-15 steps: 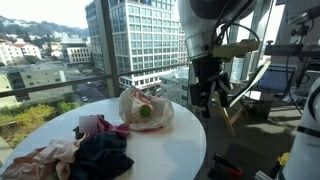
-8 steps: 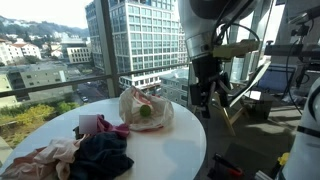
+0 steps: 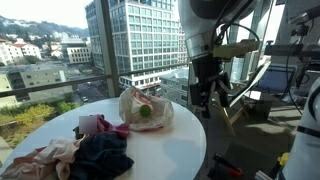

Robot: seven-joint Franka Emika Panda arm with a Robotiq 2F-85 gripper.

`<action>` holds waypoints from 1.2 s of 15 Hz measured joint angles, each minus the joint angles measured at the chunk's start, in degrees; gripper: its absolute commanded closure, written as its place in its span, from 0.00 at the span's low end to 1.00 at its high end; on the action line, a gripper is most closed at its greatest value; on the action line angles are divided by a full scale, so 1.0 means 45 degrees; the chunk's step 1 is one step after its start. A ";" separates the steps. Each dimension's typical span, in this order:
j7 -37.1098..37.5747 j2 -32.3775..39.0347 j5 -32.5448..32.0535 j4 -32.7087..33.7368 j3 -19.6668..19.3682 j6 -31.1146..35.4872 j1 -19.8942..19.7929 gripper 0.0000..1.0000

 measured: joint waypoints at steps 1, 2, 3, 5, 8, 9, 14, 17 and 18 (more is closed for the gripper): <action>-0.0011 0.0108 -0.0004 0.0023 -0.0020 0.0032 -0.0003 0.00; -0.0021 0.0310 -0.0068 0.0073 -0.0050 0.0203 -0.0022 0.00; -0.0055 0.0650 -0.0193 0.0161 -0.0094 0.0628 -0.0060 0.00; -0.0379 0.1672 -0.0287 0.0456 -0.0252 0.2118 -0.0127 0.00; -0.1228 0.3729 0.0064 0.1016 -0.0417 0.5492 0.0025 0.00; -0.1509 0.4479 0.0352 0.1234 -0.0418 0.6662 0.0204 0.00; -0.2605 0.8062 0.1897 0.2614 -0.0070 1.0913 0.1638 0.00; -0.2687 0.9953 0.2010 0.3784 0.0485 1.2050 0.2073 0.00; -0.2658 1.0560 0.1860 0.4192 0.0648 1.2434 0.2133 0.00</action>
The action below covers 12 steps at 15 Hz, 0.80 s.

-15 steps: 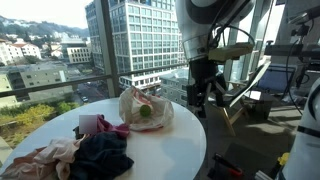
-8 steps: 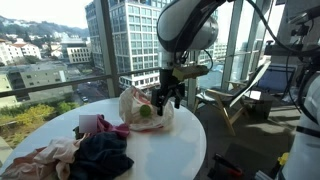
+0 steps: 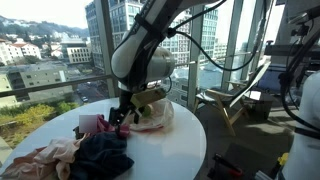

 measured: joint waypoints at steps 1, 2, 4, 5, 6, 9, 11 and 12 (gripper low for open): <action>0.0047 0.0599 -0.0205 0.0384 0.0107 0.0394 0.0044 0.00; 0.0097 0.1182 -0.0405 0.0753 0.0164 0.0697 0.0083 0.00; 0.0174 0.2283 -0.0723 0.1496 0.0213 0.1047 0.0151 0.00; 0.0174 0.2781 -0.0793 0.1875 0.0243 0.1090 0.0188 0.00; 0.0174 0.3204 -0.0829 0.2222 0.0295 0.1093 0.0219 0.00; 0.0174 0.4263 -0.1024 0.3117 0.0405 0.1064 0.0400 0.00; 0.0165 0.4851 -0.1066 0.3547 0.0493 0.0994 0.0492 0.00; 0.0161 0.5113 -0.1106 0.3707 0.0530 0.0931 0.0533 0.00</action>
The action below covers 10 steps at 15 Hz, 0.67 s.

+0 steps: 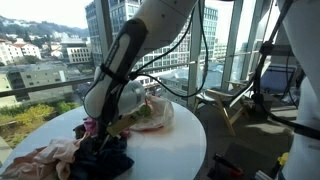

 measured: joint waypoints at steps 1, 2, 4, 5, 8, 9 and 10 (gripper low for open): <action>-0.0002 0.0237 -0.0064 0.0132 0.0019 -0.0096 0.0050 0.00; -0.0004 0.0448 -0.0159 0.0233 0.0022 -0.0207 0.0115 0.00; -0.0003 0.0809 -0.0390 0.0367 0.0021 -0.0521 0.0257 0.25; -0.0003 0.0951 -0.0554 0.0409 0.0019 -0.0694 0.0330 0.27; 0.0003 0.1186 -0.0923 0.0559 -0.0004 -0.1293 0.0513 0.51; 0.0012 0.1182 -0.0955 0.0643 -0.0006 -0.1523 0.0532 0.57; 0.0035 0.1175 -0.0957 0.0739 -0.0006 -0.1776 0.0537 0.66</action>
